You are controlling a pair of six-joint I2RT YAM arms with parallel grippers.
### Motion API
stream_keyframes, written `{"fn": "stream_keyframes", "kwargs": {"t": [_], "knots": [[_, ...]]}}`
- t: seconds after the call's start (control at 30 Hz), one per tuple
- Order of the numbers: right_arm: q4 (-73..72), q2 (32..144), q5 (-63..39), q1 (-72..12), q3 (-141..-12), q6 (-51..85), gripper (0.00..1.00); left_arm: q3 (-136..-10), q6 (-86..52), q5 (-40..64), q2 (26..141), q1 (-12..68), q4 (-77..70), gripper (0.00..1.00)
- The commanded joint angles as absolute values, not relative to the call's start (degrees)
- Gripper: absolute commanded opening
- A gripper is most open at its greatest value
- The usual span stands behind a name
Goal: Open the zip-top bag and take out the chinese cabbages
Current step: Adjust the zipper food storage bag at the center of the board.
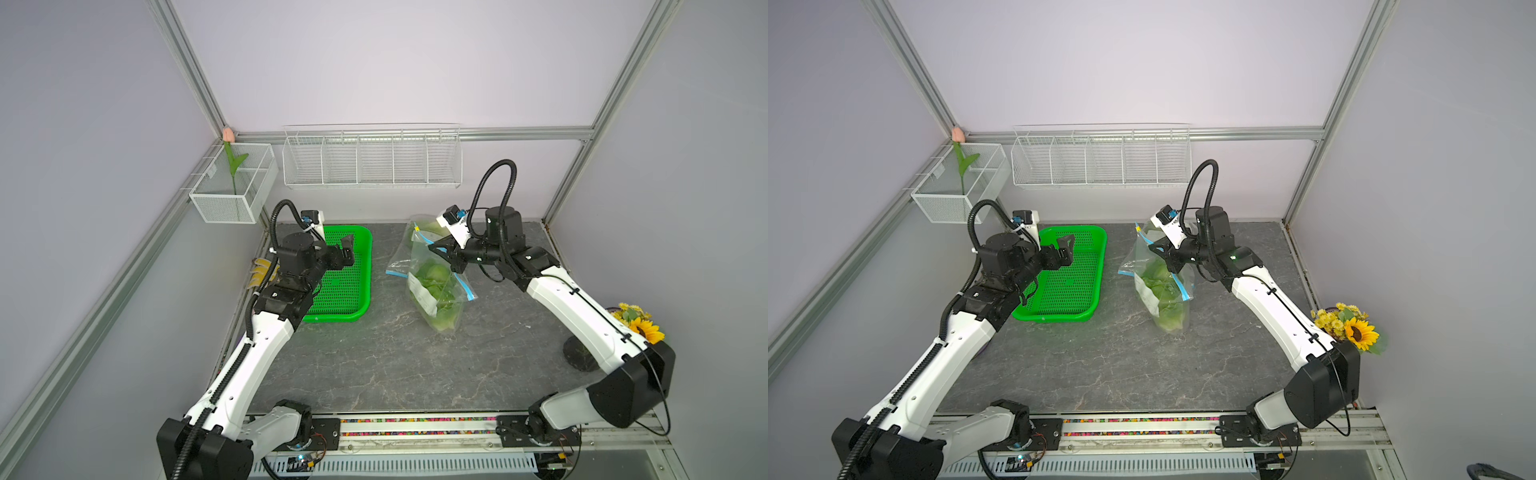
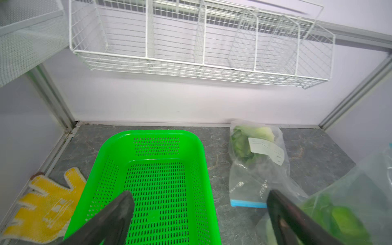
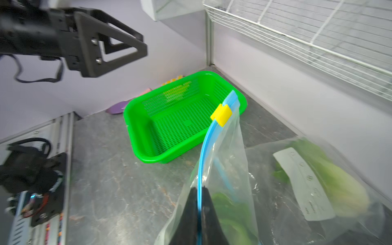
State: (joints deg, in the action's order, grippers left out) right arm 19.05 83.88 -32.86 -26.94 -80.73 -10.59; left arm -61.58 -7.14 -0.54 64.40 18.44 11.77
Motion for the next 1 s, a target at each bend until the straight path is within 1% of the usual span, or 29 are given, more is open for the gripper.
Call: {"fn": "stream_keyframes", "kwargs": {"t": [0.0, 0.17, 0.27, 0.47, 0.57, 0.6, 0.63, 0.67, 0.83, 0.97], "knots": [[18.9, 81.5, -45.6, -27.1, -82.1, -8.6, 0.07, -62.1, 0.0, 10.0, 62.9, 18.5, 10.5, 0.99], [23.6, 82.6, -54.3, -26.8, -83.9, -12.1, 0.07, -62.3, 4.7, 29.9, 62.5, 18.8, 9.1, 0.99], [28.2, 84.1, -58.9, -26.5, -84.9, -15.4, 0.08, -62.9, 6.4, 38.2, 63.6, 20.1, 8.9, 0.99], [34.0, 86.7, -64.0, -25.3, -85.2, -20.1, 0.09, -65.6, 12.2, 43.4, 68.7, 23.7, 14.8, 1.0], [36.3, 88.0, -66.5, -24.3, -85.2, -21.6, 0.09, -66.6, 12.5, 46.2, 71.2, 24.2, 15.5, 0.98], [37.6, 88.4, -66.9, -24.1, -85.5, -22.5, 0.09, -66.7, 12.6, 46.8, 71.7, 24.4, 15.4, 0.96], [39.3, 88.7, -67.2, -23.9, -85.9, -23.7, 0.09, -66.8, 12.9, 47.9, 72.1, 24.7, 15.2, 0.91], [40.8, 89.0, -67.2, -23.9, -86.4, -24.8, 0.09, -66.8, 13.5, 49.7, 72.6, 24.8, 15.0, 0.84], [43.8, 89.4, -67.3, -23.6, -87.2, -27.3, 0.09, -67.6, 16.3, 53.8, 74.4, 25.5, 16.0, 0.7], [44.0, 89.5, -67.8, -23.6, -87.2, -27.4, 0.09, -68.6, 16.9, 54.7, 75.7, 26.4, 17.1, 0.54]]}}
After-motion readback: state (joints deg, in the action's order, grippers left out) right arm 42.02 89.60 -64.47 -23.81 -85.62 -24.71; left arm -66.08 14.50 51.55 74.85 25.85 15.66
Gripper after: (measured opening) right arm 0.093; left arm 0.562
